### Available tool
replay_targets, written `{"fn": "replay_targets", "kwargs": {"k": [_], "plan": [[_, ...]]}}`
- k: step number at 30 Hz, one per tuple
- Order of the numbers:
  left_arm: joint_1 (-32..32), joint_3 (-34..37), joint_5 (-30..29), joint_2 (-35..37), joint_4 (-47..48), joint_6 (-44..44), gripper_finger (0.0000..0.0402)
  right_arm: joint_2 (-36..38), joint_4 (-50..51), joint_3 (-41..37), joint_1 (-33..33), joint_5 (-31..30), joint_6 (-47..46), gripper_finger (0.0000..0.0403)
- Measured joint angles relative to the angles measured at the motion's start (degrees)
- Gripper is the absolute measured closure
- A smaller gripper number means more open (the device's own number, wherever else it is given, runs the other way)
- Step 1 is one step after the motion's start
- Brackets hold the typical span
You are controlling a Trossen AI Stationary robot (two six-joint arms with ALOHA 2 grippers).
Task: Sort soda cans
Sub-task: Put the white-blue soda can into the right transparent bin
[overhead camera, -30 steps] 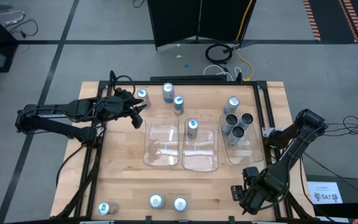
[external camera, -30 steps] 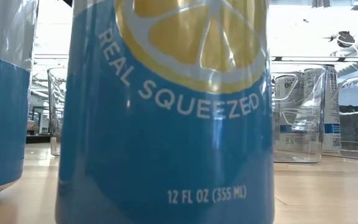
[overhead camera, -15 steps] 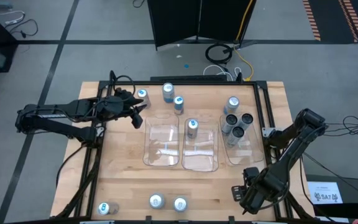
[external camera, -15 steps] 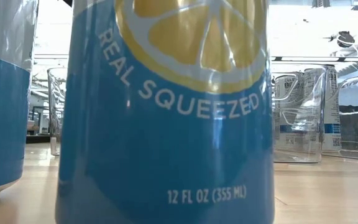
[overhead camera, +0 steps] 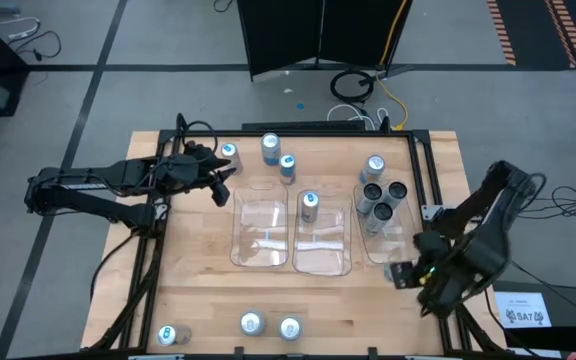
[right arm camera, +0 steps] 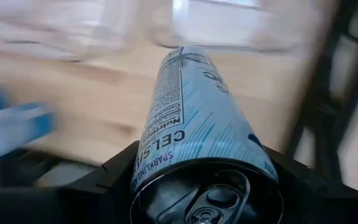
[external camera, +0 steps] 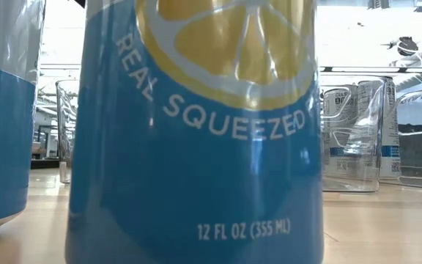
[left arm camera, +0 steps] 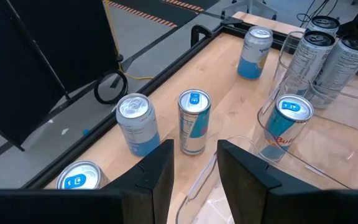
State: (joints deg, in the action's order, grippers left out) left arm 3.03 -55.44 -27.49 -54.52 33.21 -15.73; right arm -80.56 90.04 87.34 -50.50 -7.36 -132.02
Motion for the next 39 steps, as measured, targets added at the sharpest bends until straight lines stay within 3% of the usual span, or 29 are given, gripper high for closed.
{"fn": "replay_targets", "kwargs": {"k": [6,19,30,39], "plan": [[0.0,0.0,-0.2,0.0,-0.2,-0.1,0.0269,9.4,0.2,-6.2,4.6,-6.8,4.2,0.0167],[0.0,0.0,-0.4,0.0,-0.5,-0.2,0.0269,26.8,0.1,-23.4,14.3,-2.0,13.1,0.0167],[0.0,0.0,-0.4,0.0,-1.9,-0.4,0.0269,28.3,0.0,-25.3,25.3,0.4,25.0,0.0167],[0.0,0.0,-0.4,0.0,-1.9,-0.4,0.0269,26.2,0.0,-25.3,38.8,3.1,36.6,0.0167]]}}
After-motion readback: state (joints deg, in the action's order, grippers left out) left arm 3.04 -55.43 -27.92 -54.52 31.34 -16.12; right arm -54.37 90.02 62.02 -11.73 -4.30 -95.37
